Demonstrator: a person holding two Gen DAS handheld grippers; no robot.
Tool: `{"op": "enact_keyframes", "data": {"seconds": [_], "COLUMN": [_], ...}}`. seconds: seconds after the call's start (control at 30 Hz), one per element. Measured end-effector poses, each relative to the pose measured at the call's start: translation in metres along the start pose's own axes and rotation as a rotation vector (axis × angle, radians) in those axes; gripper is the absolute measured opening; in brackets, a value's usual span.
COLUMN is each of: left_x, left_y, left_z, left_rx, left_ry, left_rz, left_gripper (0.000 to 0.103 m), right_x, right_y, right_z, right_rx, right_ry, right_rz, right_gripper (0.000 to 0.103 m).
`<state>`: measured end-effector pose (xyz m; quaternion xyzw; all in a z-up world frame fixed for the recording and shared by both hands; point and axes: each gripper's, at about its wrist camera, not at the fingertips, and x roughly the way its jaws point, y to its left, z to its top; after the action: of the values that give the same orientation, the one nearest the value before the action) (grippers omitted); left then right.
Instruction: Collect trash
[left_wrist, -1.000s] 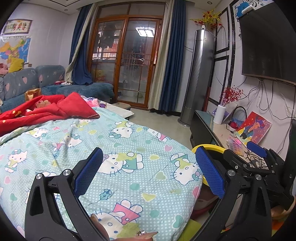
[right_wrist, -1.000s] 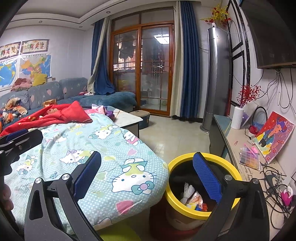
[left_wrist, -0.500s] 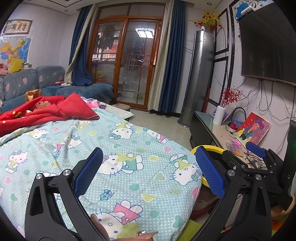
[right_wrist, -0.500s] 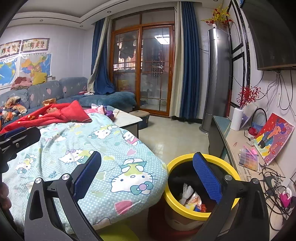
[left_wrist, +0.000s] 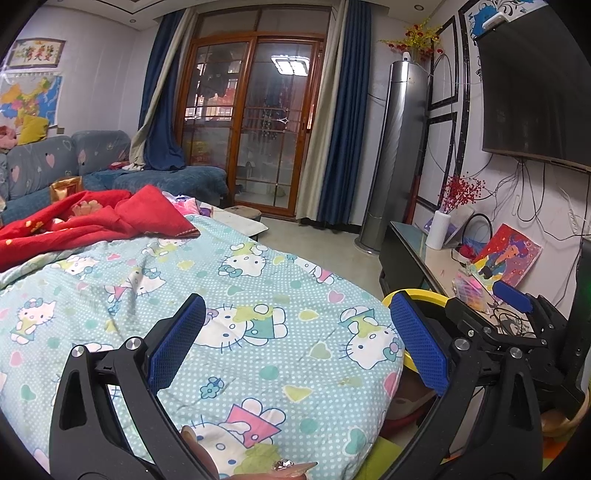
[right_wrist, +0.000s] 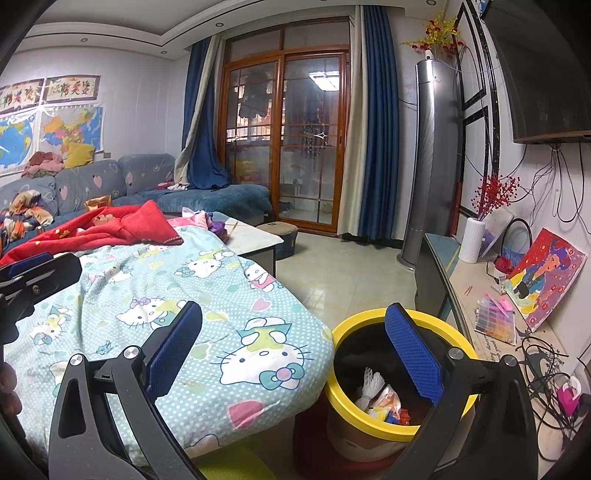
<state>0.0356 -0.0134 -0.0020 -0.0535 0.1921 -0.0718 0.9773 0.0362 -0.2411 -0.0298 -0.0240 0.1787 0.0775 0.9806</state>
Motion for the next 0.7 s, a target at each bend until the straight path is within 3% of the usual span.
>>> {"op": "enact_keyframes", "data": {"seconds": [0.23, 0.33, 0.5, 0.6, 0.7], "left_x": [0.001, 0.004, -0.003, -0.017, -0.045], "left_y": [0.000, 0.002, 0.034, 0.086, 0.159], "left_z": [-0.003, -0.004, 0.001, 0.002, -0.005], "left_rx": [0.002, -0.001, -0.102, -0.193, -0.307], "left_ry": [0.002, 0.013, 0.027, 0.047, 0.080], "left_rz": [-0.003, 0.044, 0.088, 0.258, 0.455], "left_gripper": [0.092, 0.092, 0.092, 0.092, 0.092], "right_x": [0.000, 0.001, 0.002, 0.013, 0.036], "right_y": [-0.002, -0.004, 0.006, 0.042, 0.116], "right_z": [0.000, 0.002, 0.012, 0.025, 0.035], "right_rx": [-0.003, -0.006, -0.016, -0.048, -0.087], "right_ry": [-0.007, -0.017, -0.039, -0.002, 0.134], "right_rz": [-0.008, -0.016, 0.027, 0.143, 0.346], "right_gripper": [0.097, 0.097, 0.097, 0.097, 0.097]}}
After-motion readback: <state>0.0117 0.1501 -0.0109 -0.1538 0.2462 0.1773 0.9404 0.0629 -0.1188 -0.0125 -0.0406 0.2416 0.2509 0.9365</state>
